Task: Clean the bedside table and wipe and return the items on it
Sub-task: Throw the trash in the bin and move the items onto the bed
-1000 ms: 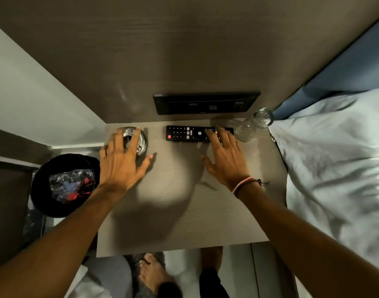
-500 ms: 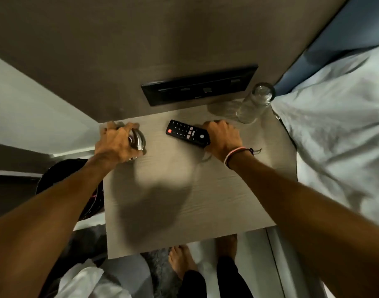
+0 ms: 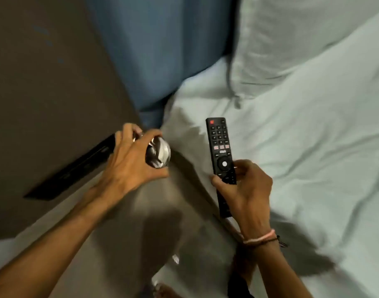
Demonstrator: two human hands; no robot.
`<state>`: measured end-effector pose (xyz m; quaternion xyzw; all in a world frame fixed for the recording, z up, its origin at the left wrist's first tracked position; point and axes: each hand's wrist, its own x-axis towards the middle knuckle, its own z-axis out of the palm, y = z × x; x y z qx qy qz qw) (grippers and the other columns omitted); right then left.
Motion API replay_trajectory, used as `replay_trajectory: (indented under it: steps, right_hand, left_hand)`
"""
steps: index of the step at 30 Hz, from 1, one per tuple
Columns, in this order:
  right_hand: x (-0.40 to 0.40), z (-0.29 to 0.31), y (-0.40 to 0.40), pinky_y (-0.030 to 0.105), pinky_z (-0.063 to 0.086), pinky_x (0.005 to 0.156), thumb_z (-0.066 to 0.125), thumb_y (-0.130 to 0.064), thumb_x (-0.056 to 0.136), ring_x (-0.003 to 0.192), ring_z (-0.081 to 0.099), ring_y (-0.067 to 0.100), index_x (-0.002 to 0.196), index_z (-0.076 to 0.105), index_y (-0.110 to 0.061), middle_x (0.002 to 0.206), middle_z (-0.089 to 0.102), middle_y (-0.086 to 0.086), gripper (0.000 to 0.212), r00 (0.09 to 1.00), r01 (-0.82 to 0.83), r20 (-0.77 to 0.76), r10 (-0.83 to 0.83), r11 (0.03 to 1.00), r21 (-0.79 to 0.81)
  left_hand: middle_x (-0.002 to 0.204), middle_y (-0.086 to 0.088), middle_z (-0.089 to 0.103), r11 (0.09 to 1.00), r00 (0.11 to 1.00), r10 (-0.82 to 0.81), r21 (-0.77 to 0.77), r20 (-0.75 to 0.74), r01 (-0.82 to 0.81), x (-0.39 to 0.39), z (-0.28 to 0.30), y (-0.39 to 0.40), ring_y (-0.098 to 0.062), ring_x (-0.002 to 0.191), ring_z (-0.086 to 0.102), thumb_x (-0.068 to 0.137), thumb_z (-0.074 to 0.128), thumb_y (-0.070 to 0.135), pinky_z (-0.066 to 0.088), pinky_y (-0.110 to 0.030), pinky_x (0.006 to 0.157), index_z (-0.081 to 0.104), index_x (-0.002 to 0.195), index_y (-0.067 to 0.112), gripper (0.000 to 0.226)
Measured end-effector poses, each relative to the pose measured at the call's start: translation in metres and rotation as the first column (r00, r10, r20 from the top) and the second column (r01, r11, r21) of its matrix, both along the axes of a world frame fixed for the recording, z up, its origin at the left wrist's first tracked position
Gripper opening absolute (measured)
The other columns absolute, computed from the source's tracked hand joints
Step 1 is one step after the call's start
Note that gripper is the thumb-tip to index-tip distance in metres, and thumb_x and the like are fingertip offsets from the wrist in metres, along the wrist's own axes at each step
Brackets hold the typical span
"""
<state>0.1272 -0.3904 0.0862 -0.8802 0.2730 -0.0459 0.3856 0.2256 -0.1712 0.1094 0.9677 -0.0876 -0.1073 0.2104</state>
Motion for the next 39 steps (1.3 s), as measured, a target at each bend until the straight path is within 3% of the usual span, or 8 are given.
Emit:
replay_trajectory:
  steps: [3,5,12,18,24,31,35,39]
  right_hand:
    - [-0.013,0.028,-0.089,0.007,0.044,0.064,0.088,-0.045,0.065,0.068,0.063,-0.002,0.097,0.072,-0.021,0.079,0.070,-0.011,0.043,0.974,0.224,0.042,-0.224,0.974,0.014]
    - [-0.029,0.034,-0.149,0.001,0.040,0.059,0.088,-0.045,0.065,0.067,0.063,-0.005,0.100,0.071,-0.021,0.076,0.068,-0.014,0.046,0.932,0.362,0.032,-0.362,0.932,0.016]
    - [-0.088,0.021,-0.301,0.030,0.053,0.074,0.086,-0.050,0.067,0.085,0.072,0.020,0.113,0.070,-0.019,0.094,0.077,0.000,0.058,0.731,0.678,-0.038,-0.682,0.731,-0.073]
    - [-0.116,-0.017,-0.340,0.045,0.054,0.082,0.078,-0.058,0.071,0.103,0.066,0.032,0.118,0.064,-0.019,0.107,0.072,0.005,0.062,0.712,0.627,-0.160,-0.684,0.722,-0.294]
    - [-0.091,-0.006,-0.299,0.061,0.036,0.109,0.060,-0.069,0.085,0.139,0.041,0.038,0.146,0.048,-0.013,0.148,0.048,0.018,0.083,0.840,0.493,0.059,-0.539,0.713,-0.499]
    - [0.011,0.007,-0.159,0.059,0.020,0.121,0.055,-0.071,0.087,0.155,0.012,0.034,0.158,0.029,-0.018,0.166,0.020,0.019,0.092,0.991,0.093,0.122,-0.045,0.903,-0.420]
    - [0.070,-0.009,-0.039,0.047,0.030,0.121,0.064,-0.054,0.089,0.150,0.028,0.033,0.155,0.035,-0.015,0.159,0.034,0.019,0.082,0.930,-0.299,0.139,0.341,0.920,-0.254]
    - [0.117,-0.044,0.055,0.046,0.037,0.115,0.075,-0.033,0.082,0.141,0.038,0.035,0.153,0.034,-0.014,0.155,0.037,0.016,0.084,0.753,-0.657,-0.086,0.653,0.736,-0.163]
  left_hand:
    - [0.125,-0.003,0.035,0.977,0.979,-0.180,-0.098,0.092,0.189,0.021,0.023,-0.118,-0.027,0.117,0.039,0.048,0.078,0.051,0.048,-0.044,0.097,0.055,0.128,0.038,0.084]
    - [0.125,0.000,0.034,0.946,0.954,-0.279,-0.142,0.108,0.293,0.021,0.027,-0.200,-0.024,0.118,0.039,0.050,0.081,0.048,0.051,-0.045,0.095,0.053,0.128,0.040,0.084]
    - [0.129,0.000,0.036,0.774,0.796,-0.602,-0.199,0.061,0.601,-0.030,-0.001,-0.423,-0.023,0.120,0.041,0.053,0.080,0.052,0.056,-0.046,0.089,0.051,0.134,0.042,0.086]
    - [0.142,-0.002,0.039,0.678,0.677,-0.734,-0.005,0.049,0.735,-0.055,-0.037,-0.479,-0.026,0.130,0.042,0.064,0.074,0.065,0.047,-0.045,0.099,0.037,0.147,0.041,0.094]
    - [0.167,-0.008,0.015,0.818,0.800,-0.570,0.040,0.189,0.574,-0.025,-0.036,-0.405,-0.027,0.154,0.013,0.073,0.038,0.090,0.017,-0.062,0.118,0.009,0.156,0.042,0.101]
    - [0.165,-0.009,0.020,0.966,0.938,-0.238,0.164,0.252,0.201,0.042,-0.026,-0.189,-0.027,0.153,0.017,0.082,0.044,0.080,0.017,-0.061,0.119,0.020,0.156,0.036,0.089]
    - [0.155,-0.019,0.037,0.948,0.937,-0.175,0.309,0.302,0.077,0.055,-0.033,-0.044,-0.036,0.145,0.033,0.081,0.059,0.063,0.029,-0.064,0.113,0.037,0.151,0.025,0.083]
    - [0.158,-0.020,0.030,0.848,0.958,-0.260,0.502,0.119,0.167,0.060,-0.056,0.037,-0.036,0.147,0.029,0.078,0.072,0.051,0.032,-0.056,0.114,0.027,0.154,0.027,0.091]
